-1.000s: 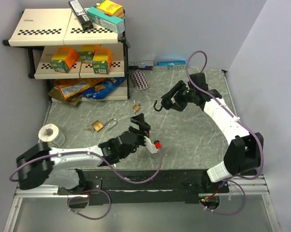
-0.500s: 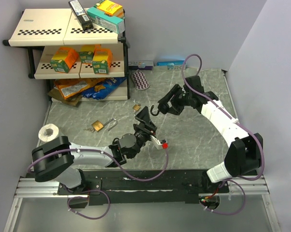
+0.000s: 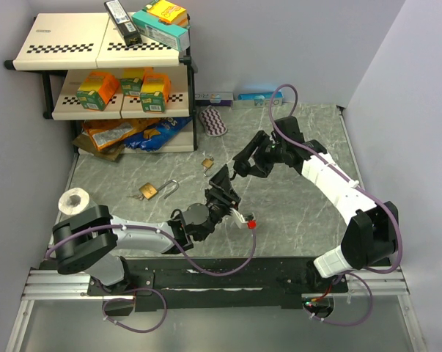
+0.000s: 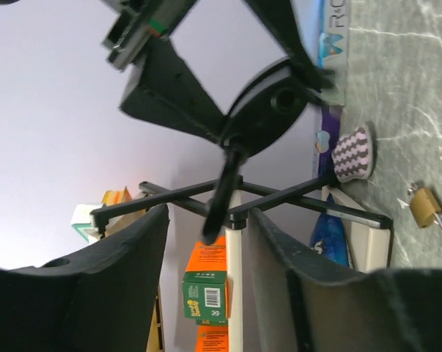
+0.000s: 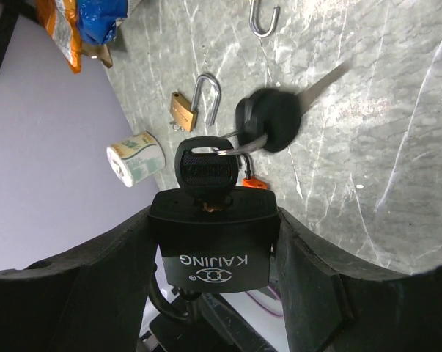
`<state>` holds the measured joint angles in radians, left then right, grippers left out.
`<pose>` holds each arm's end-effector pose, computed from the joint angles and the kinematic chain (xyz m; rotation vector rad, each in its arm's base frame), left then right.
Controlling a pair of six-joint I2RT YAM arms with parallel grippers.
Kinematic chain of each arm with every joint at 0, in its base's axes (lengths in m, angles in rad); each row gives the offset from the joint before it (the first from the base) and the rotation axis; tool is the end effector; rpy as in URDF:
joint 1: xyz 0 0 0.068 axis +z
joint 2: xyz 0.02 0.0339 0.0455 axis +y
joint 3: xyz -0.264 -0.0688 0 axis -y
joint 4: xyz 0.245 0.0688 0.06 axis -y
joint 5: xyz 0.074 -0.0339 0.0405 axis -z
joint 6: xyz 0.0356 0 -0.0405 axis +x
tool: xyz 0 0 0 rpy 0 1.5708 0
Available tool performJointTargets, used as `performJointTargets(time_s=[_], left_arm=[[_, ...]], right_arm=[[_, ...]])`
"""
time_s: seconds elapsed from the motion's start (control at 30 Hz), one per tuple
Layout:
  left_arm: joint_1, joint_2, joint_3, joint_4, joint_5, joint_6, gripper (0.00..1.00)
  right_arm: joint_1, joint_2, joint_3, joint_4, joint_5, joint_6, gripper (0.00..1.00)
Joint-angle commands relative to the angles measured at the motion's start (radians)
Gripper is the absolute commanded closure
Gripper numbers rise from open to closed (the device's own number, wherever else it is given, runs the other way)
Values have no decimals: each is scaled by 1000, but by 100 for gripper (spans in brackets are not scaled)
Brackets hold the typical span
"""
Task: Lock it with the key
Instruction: Pick up the lock from the center of the board, then lock the lock.
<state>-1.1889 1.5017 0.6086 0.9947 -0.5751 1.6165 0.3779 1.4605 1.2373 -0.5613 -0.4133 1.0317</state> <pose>0.1318 -0.2762 0.2342 1.3569 0.7143 0.7635 0.2908 0.1308 0.3049 0.6157 2.5143 1.1048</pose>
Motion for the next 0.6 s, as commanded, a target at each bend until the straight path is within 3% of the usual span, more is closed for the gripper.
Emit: performJointTargets(time_s=[0.0,0.37,0.53,0.57], left_arm=[[-8,0,20,-48,12,-18,50],[-8,28,26,-34,-3,-15,62],[-5,35,36,-24,-20,-21,89],[-5,38,34,-15,-25,-18,99]], right_arm=[[13,-75,30,69,-50,36,100],[45,-69,10,90,-67,37,100],[47,-71,2,110,-84,41,100],[47,-71,-1,118,-88,42,100]])
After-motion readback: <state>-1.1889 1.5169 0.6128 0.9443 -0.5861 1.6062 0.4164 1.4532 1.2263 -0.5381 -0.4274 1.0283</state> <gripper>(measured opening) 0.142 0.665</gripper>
